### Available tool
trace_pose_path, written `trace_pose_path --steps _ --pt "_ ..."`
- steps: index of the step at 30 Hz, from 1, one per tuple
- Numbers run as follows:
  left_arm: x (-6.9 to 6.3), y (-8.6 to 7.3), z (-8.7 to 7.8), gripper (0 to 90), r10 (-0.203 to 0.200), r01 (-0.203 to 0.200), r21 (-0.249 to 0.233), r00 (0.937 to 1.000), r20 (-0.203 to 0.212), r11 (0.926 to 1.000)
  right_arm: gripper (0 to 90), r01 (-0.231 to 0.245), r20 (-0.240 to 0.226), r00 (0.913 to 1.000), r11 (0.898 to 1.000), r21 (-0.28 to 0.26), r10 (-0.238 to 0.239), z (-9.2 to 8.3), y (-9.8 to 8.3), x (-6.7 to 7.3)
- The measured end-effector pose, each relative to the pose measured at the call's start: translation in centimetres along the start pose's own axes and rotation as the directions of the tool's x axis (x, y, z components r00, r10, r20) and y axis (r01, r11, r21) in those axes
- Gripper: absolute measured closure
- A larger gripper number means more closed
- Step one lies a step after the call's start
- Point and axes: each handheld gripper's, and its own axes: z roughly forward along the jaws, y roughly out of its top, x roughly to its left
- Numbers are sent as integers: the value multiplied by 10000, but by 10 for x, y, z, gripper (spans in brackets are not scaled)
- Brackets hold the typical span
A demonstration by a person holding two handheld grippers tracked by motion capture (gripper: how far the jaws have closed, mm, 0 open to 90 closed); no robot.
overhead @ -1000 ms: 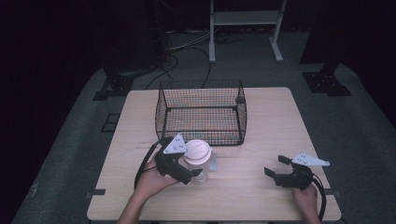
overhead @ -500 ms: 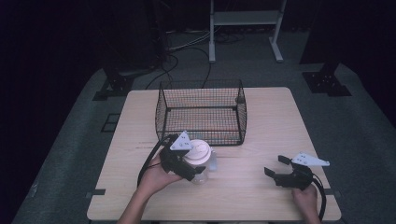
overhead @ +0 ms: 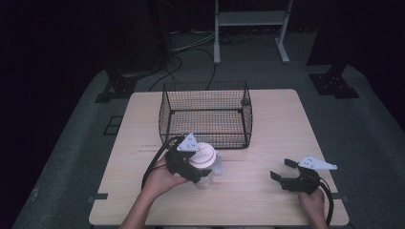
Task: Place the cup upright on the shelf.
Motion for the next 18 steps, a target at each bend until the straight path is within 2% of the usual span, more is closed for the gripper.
trace_pose_path --steps 9,18 --pt "0 3 -1 49 93 -93 282 10000 1 9996 129 1 7 10000 10000 10 -1 0 0 0" --pt "-3 9 1 51 225 -234 476 9995 201 9986 129 -7 7 10000 10000 14 7 0 0 0"
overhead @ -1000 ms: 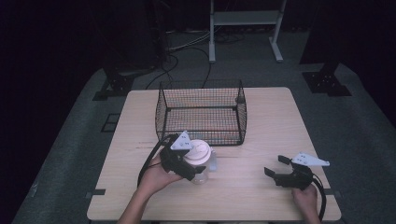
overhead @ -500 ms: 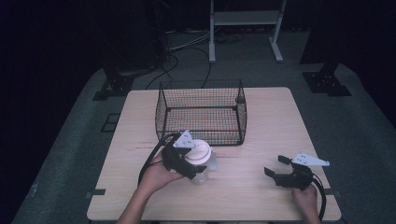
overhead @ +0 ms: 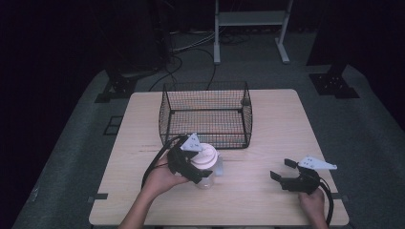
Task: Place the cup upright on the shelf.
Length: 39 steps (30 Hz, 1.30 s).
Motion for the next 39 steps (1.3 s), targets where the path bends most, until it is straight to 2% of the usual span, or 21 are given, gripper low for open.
trace_pose_path --steps 5,18,20,39 --pt "0 4 0 51 85 -86 157 10000 39 9998 129 -5 1 10000 10000 3 5 0 0 0" --pt "0 18 -9 51 284 -284 117 9996 -20 9995 128 0 2 10000 10000 -7 0 0 0 0" --pt "0 21 -12 51 413 -412 187 9991 -20 9990 129 -1 8 10000 10000 -2 1 0 0 0" --pt "11 62 -36 52 939 -934 385 9955 -110 9949 129 -64 20 10000 10000 -10 64 0 0 0"
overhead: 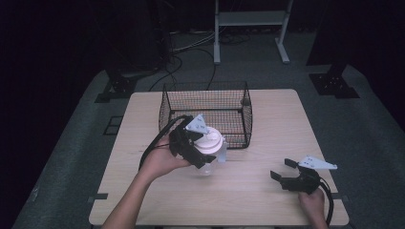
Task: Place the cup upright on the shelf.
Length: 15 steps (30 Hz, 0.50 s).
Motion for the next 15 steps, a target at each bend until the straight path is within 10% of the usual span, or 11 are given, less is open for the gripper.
trace_pose_path --steps 15 --pt "19 33 -14 52 156 -156 218 9999 26 9996 129 30 -1 10000 10000 -33 -30 0 0 0"
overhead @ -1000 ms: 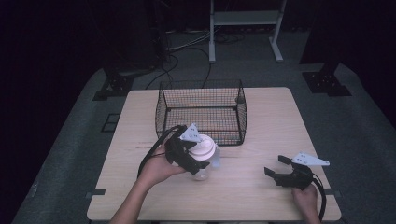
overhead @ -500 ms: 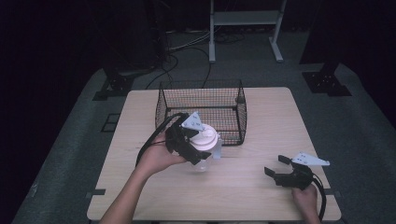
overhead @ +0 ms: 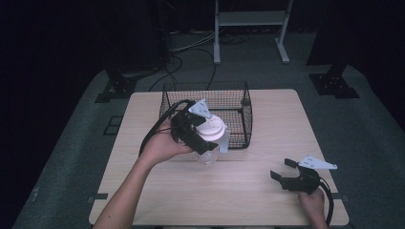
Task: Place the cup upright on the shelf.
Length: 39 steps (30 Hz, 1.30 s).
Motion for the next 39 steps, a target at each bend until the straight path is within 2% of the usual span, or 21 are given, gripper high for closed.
trace_pose_path --steps 4,10,15,17,22,26,28,33,39 --pt "4 16 -6 52 147 -146 47 9999 -70 9999 129 -21 -12 10000 10000 -5 21 0 0 0" --pt "10 29 -8 52 196 -196 92 9998 -54 9998 129 -22 -18 10000 10000 -16 22 0 0 0" --pt "18 38 -7 52 33 -34 178 10000 65 9998 129 -29 -32 10000 10000 -6 29 0 0 0" --pt "23 43 -5 52 -45 46 287 10000 -12 9996 129 -23 -34 10000 10000 -7 23 0 0 0" --pt "32 48 -3 52 -168 167 327 9999 6 9993 129 -6 -48 10000 10000 -16 6 0 0 0" --pt "46 53 1 52 -527 524 205 9985 134 9984 129 -58 -49 10000 10000 -22 58 -1 0 0" --pt "48 54 1 52 -547 544 218 9984 133 9983 129 -49 -41 10000 10000 -38 49 -1 0 0" --pt "57 57 4 52 -675 674 395 9977 17 9969 129 -73 -50 10000 10000 -39 73 -1 0 0" --pt "65 58 2 52 -864 868 364 9962 -110 9956 129 -42 -40 10000 10000 -69 42 -1 0 0"
